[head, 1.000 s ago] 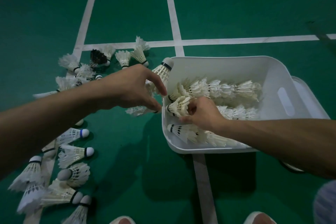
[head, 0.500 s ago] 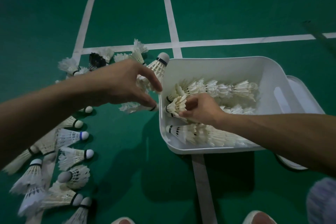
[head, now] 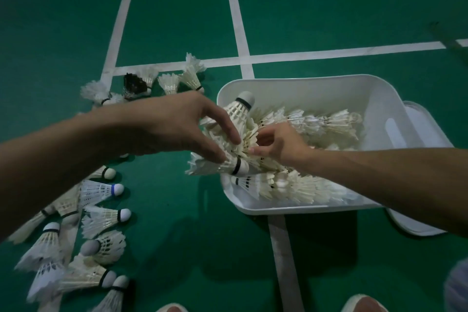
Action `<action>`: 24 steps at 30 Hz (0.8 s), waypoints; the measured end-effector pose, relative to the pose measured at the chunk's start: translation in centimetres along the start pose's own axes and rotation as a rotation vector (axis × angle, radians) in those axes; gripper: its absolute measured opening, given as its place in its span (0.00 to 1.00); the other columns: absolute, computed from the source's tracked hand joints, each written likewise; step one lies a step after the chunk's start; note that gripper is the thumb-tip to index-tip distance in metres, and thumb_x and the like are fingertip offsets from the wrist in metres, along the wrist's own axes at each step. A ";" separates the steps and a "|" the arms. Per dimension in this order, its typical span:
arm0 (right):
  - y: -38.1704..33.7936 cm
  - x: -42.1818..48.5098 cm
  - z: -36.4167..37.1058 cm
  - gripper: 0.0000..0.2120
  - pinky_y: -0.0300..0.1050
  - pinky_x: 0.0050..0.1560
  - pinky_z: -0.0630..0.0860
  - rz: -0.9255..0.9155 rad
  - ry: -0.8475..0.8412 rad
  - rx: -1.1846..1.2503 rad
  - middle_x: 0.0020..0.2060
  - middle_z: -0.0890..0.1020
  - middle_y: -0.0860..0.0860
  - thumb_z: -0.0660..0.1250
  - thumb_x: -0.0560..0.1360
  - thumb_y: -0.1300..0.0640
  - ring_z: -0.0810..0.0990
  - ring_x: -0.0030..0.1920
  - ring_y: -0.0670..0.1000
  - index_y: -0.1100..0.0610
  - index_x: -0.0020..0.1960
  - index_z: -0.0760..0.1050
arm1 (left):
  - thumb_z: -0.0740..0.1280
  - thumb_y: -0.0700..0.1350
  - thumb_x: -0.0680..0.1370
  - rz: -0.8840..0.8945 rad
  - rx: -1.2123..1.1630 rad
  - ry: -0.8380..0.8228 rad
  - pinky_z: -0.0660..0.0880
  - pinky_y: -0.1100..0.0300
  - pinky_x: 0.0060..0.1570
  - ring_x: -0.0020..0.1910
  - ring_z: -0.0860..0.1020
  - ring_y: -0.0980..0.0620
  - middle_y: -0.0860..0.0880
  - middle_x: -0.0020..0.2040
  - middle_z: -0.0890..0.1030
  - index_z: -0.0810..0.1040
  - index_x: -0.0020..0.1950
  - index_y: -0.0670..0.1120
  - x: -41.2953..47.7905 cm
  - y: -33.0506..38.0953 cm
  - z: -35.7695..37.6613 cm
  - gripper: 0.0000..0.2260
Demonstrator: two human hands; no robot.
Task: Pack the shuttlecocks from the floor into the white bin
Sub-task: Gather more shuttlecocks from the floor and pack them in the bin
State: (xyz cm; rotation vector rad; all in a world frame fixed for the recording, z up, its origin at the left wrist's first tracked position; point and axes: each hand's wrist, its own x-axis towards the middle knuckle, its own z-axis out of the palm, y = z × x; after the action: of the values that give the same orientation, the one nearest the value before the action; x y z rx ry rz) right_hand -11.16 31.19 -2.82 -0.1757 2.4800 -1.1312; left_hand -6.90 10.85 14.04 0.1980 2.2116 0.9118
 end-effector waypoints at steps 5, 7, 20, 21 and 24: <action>-0.2 -0.9 0.3 0.14 0.44 0.50 0.78 -0.056 0.037 0.008 0.39 0.82 0.50 0.79 0.65 0.54 0.79 0.42 0.47 0.60 0.45 0.82 | 0.76 0.41 0.68 -0.011 0.008 -0.028 0.74 0.62 0.49 0.43 0.82 0.60 0.58 0.52 0.81 0.84 0.46 0.57 1.1 -0.2 0.8 0.12; -0.4 -1.1 -0.1 0.15 0.42 0.51 0.76 -0.073 0.009 -0.050 0.41 0.79 0.48 0.77 0.66 0.53 0.77 0.44 0.46 0.59 0.50 0.82 | 0.76 0.40 0.68 -0.011 0.000 -0.022 0.74 0.62 0.50 0.43 0.82 0.60 0.57 0.52 0.81 0.84 0.46 0.56 1.2 -0.2 0.9 0.12; -1.5 -3.3 -0.7 0.17 0.38 0.46 0.80 -0.113 0.051 -0.201 0.42 0.85 0.52 0.79 0.65 0.56 0.81 0.39 0.45 0.61 0.51 0.83 | 0.75 0.39 0.69 0.005 0.009 -0.043 0.72 0.64 0.48 0.41 0.80 0.64 0.60 0.54 0.78 0.84 0.48 0.57 1.5 -0.1 1.0 0.14; -1.5 -3.4 -0.9 0.18 0.40 0.48 0.80 -0.121 0.049 -0.223 0.43 0.85 0.52 0.79 0.65 0.55 0.81 0.40 0.46 0.60 0.53 0.83 | 0.75 0.39 0.69 0.008 -0.001 -0.050 0.72 0.66 0.46 0.41 0.80 0.64 0.60 0.55 0.78 0.84 0.48 0.56 1.6 0.0 1.0 0.14; -1.3 -3.4 -1.8 0.18 0.40 0.50 0.79 -0.107 0.057 -0.224 0.41 0.84 0.50 0.80 0.64 0.54 0.81 0.41 0.46 0.58 0.52 0.83 | 0.75 0.38 0.68 0.007 -0.032 -0.067 0.73 0.71 0.41 0.41 0.80 0.64 0.58 0.57 0.78 0.84 0.49 0.55 2.0 0.0 0.9 0.15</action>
State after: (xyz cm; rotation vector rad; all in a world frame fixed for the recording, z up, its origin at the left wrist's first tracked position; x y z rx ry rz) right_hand -8.88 32.46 0.25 -0.3485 2.6736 -0.9078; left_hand -7.76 12.13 12.51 0.2181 2.1349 0.9301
